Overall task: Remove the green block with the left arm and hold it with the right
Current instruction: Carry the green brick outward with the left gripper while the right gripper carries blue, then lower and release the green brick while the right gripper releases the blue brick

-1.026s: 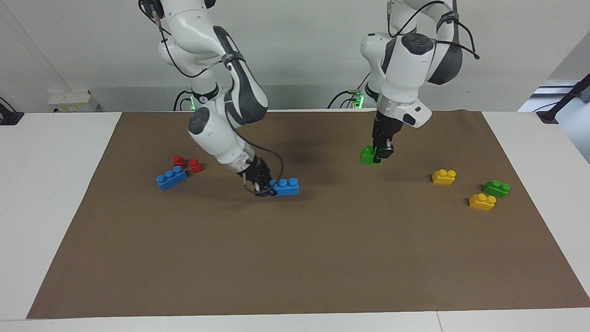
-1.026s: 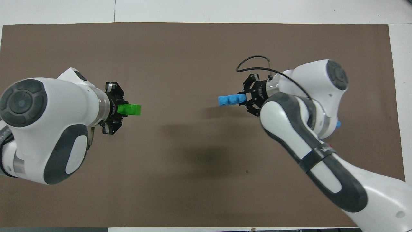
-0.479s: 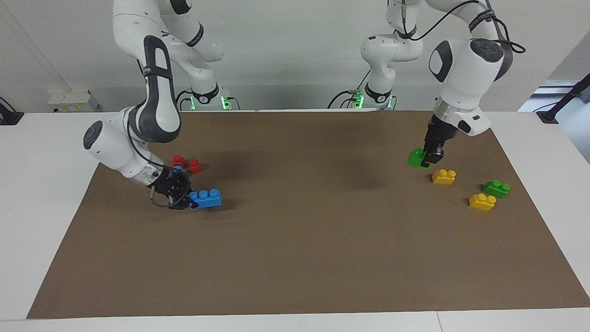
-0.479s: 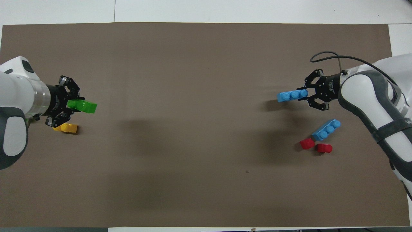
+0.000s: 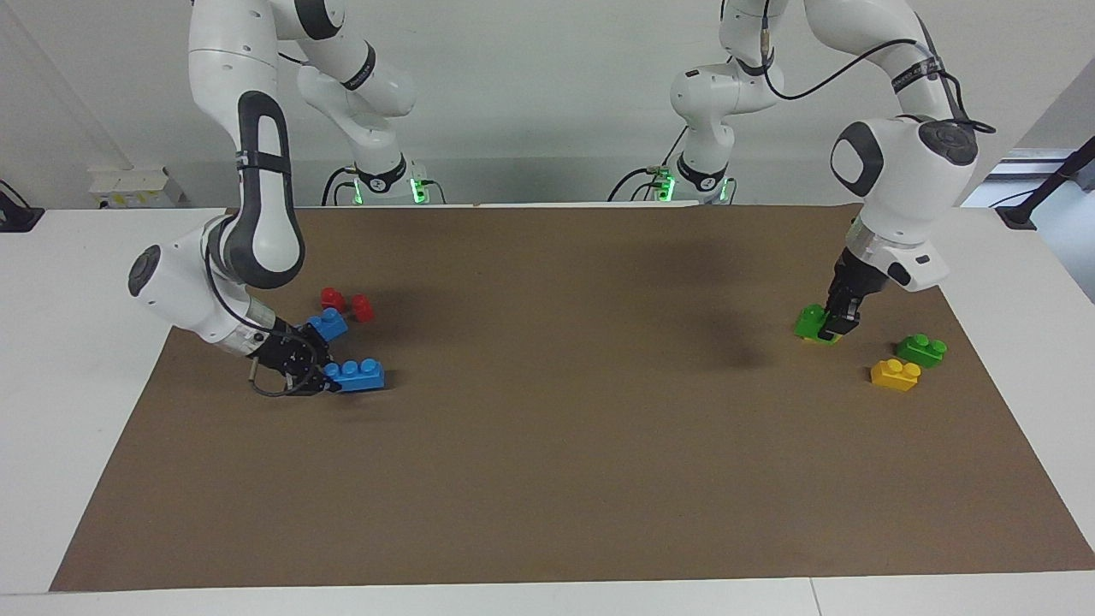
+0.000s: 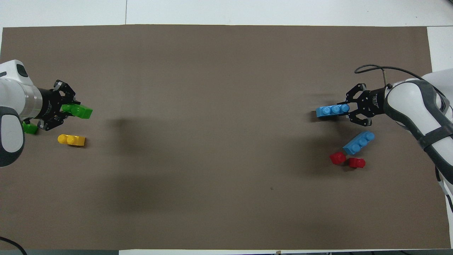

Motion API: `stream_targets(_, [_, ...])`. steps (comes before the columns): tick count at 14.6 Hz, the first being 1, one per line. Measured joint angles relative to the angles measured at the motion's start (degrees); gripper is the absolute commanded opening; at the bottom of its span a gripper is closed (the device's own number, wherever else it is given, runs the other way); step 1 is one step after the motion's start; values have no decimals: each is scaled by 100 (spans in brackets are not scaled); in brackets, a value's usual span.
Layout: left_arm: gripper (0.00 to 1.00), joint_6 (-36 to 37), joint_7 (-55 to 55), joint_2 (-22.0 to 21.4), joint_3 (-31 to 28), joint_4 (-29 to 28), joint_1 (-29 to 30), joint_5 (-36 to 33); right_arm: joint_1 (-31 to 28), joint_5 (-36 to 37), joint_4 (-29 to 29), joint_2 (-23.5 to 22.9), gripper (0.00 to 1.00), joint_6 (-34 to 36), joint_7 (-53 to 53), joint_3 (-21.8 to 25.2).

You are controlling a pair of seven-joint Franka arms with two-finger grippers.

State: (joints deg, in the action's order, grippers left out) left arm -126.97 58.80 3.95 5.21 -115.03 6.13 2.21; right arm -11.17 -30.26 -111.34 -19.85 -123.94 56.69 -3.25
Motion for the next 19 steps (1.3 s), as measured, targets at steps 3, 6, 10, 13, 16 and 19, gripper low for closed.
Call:
stream_targets(3, [0,-295,-249,501,0,175,108,0,-26,0,-63,-5,0,-6,0,-1])
stream_targets(6, [0,-554,-279,995,0,378,145,0,-121,0,-134,-6,0,-33,0,-1])
stream_targets(10, [0,-623,-291,1575,4,750,168,-1,-327,-20,-254,7,56,-95,-185,-8])
stream_targets(13, [0,-623,-297,1804,4,945,171,-13,-331,-18,-270,10,100,-131,-268,-35])
stream_targets(16, [0,-622,-297,1958,-3,1055,186,-14,-267,-17,-267,21,100,-245,-279,-73])
stream_targets(19, [0,-621,-297,1996,-8,1060,198,-18,-217,-18,-71,122,100,-89,-142,-92])
